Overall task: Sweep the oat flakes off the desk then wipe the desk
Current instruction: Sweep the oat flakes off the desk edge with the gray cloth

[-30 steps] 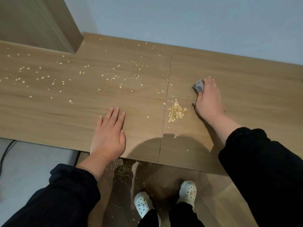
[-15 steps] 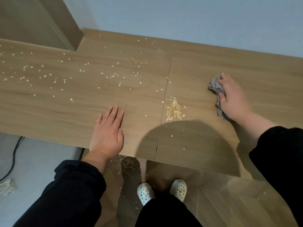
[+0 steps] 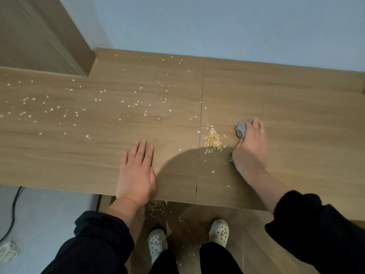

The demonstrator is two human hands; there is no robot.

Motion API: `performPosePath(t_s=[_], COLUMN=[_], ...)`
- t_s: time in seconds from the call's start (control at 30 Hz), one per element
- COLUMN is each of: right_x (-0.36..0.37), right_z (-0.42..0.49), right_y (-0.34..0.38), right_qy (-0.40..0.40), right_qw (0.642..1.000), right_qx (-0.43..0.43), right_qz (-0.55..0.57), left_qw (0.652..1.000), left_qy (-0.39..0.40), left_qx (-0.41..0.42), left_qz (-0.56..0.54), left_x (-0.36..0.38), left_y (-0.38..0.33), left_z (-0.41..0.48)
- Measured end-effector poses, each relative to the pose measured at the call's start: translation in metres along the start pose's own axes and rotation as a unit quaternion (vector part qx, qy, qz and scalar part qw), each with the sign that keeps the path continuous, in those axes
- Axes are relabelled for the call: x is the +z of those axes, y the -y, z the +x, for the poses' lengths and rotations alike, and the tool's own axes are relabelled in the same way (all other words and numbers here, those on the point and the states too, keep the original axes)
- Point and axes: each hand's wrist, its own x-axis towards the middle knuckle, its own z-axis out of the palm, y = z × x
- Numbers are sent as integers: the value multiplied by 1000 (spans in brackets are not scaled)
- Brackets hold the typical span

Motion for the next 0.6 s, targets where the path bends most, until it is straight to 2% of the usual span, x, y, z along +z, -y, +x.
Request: performPosePath(t_s=[0.23,0.37,0.53,0.6], right_x=[18,31,36,26], right_z=[-29,-56,-84,-84], right_y=[72,100,124,123], right_qy=[28,50,94,118], right_qw=[995,990,976,966], right_qx=[-88,-123,-171,-117], right_qz=[29,56,93,196], left_qw=[994,976,974,973], left_qy=[-37,-69,19,13], left_qx=[29,106,186,197], left_qz=[-99,-175,-127,-119], left_x=[-1,-2,-6,-4], left_y=[4,27,78,83], left_z=[-2,7,19,21])
